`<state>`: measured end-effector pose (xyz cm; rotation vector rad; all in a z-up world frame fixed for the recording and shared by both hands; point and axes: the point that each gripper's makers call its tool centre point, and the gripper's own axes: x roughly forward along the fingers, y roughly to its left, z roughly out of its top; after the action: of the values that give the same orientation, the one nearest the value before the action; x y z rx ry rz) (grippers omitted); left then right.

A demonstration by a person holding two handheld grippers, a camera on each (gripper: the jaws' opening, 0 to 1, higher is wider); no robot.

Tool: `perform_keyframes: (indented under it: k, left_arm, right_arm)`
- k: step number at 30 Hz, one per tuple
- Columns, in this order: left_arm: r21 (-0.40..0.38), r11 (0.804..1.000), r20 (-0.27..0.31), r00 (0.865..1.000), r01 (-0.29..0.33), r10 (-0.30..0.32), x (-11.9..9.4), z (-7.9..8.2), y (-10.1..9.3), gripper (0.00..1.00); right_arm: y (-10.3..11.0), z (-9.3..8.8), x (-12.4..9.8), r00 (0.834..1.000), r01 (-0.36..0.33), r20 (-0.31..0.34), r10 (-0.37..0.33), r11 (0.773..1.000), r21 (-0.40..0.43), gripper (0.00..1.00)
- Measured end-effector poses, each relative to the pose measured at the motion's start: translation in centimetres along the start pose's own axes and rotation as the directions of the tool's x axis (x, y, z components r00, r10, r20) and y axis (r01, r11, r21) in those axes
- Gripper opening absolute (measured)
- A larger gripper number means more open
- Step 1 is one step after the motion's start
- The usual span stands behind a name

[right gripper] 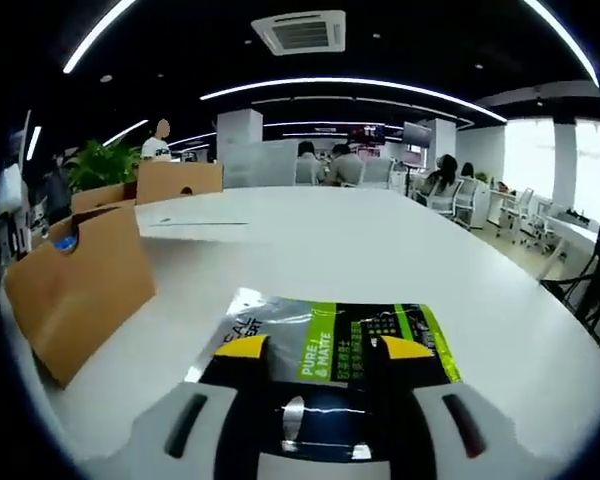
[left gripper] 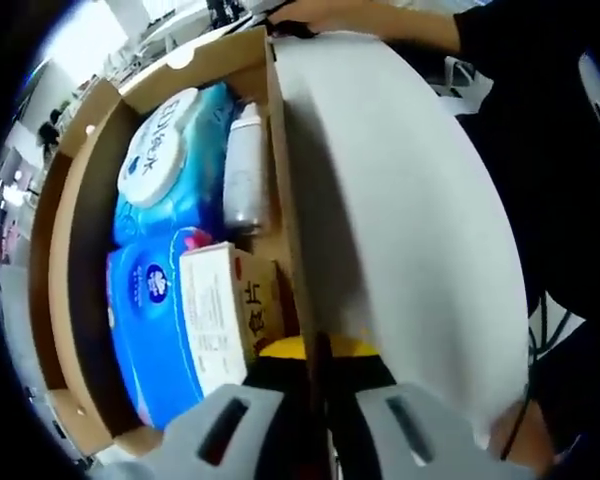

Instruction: Operate the shoe box by opening the lid, removing the specified soft item, and placing it in the target area until the item is outside and the box remains undamaged.

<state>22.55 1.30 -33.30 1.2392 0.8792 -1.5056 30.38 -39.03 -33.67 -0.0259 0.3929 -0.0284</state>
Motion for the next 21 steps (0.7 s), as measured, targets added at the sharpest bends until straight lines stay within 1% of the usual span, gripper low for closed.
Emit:
perform_keyframes:
  k: [3,5,8,12,13,15,17,19,20,21]
  left_arm:
    - [0.008,1.000,0.003,1.000,0.008,-0.008,-0.1,-0.3,0.2,0.03]
    - [0.012,1.000,0.008,1.000,0.006,-0.007,0.0,-0.3,0.0,0.03]
    - [0.015,1.000,0.011,1.000,0.006,-0.006,0.1,-0.2,-0.2,0.03]
    - [0.018,1.000,0.020,1.000,0.009,-0.009,0.1,-0.1,-0.5,0.03]
    - [0.017,1.000,0.020,1.000,0.009,-0.010,0.1,0.0,-0.5,0.03]
    - [0.017,1.000,0.022,1.000,0.011,-0.011,0.1,0.1,-0.4,0.03]
    - [0.017,1.000,0.027,1.000,0.014,-0.014,0.1,0.1,-0.5,0.03]
    - [0.021,1.000,0.031,0.999,0.014,-0.014,0.0,0.1,-0.6,0.03]
    - [0.022,1.000,0.032,0.999,0.013,-0.014,0.0,0.1,-0.5,0.03]
    - [0.022,1.000,0.032,0.999,0.013,-0.013,0.0,0.2,-0.5,0.03]
  right_arm:
    - [-0.3,-0.1,0.0,1.000,0.002,-0.015,-0.002,1.000,-0.004,0.52]
    - [-0.3,0.0,-0.2,1.000,-0.003,-0.024,0.003,1.000,-0.020,0.58]
    - [-0.1,0.9,-1.3,1.000,-0.019,-0.020,0.018,0.999,-0.037,0.59]
    - [1.7,4.9,-3.8,0.996,-0.083,0.030,0.087,0.990,-0.113,0.58]
    - [1.9,5.2,-4.0,0.995,-0.089,0.032,0.093,0.989,-0.119,0.58]
    - [3.8,8.0,-5.0,0.987,-0.144,0.053,0.153,0.978,-0.151,0.58]
    - [5.8,10.5,-5.8,0.973,-0.204,0.075,0.220,0.962,-0.179,0.60]
    - [8.0,12.4,-6.4,0.956,-0.263,0.079,0.282,0.945,-0.195,0.61]
    - [9.6,13.6,-6.8,0.941,-0.304,0.079,0.329,0.924,-0.231,0.61]
    - [10.4,14.1,-6.9,0.934,-0.323,0.074,0.351,0.912,-0.254,0.61]
